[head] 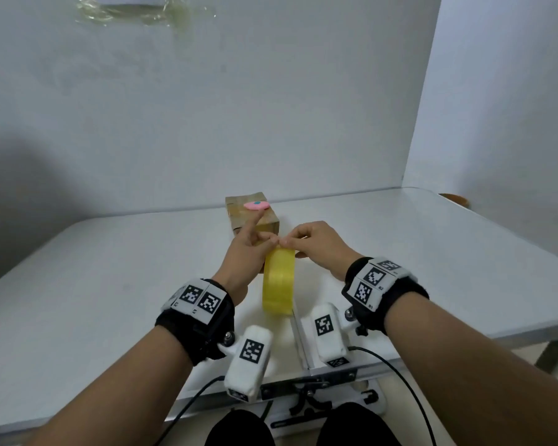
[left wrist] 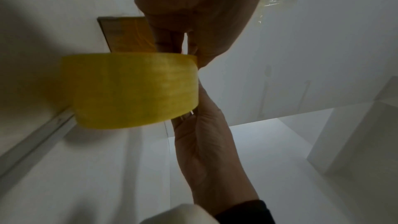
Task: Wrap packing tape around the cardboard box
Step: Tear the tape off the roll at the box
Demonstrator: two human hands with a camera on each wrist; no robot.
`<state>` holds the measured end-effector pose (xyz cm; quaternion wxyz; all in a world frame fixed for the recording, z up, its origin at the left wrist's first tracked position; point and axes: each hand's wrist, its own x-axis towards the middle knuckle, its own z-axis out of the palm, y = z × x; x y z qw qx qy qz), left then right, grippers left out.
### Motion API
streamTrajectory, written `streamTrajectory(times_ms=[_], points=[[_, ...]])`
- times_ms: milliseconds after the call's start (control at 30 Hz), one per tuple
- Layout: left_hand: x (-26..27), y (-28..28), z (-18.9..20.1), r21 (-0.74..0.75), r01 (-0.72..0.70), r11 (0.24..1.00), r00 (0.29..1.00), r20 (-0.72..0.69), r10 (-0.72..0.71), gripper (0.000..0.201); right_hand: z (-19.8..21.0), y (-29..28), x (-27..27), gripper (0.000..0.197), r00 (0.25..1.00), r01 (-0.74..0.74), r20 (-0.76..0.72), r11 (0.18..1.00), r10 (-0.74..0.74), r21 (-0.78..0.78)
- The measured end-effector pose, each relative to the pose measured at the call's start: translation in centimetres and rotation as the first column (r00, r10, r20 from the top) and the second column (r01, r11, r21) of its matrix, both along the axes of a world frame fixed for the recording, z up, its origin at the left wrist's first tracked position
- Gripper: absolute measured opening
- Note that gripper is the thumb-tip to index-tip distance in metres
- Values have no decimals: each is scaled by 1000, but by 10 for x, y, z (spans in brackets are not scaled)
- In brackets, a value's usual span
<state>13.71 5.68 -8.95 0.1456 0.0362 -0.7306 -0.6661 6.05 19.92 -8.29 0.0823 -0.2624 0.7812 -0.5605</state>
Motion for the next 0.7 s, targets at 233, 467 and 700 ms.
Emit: streamTrajectory(times_ms=[233, 467, 700], points=[[-8, 8, -2, -8, 80, 997, 992, 94, -79, 49, -1, 5, -8, 14, 985, 61, -171, 979, -28, 195], [-5, 3, 7, -32, 202, 979, 969, 153, -195, 63, 3, 5, -2, 10, 946, 98, -323, 951, 2, 294], [0, 5, 5, -53, 143, 988, 974, 183, -131, 63, 6, 4, 2, 18, 896, 136, -441, 920, 44, 369]])
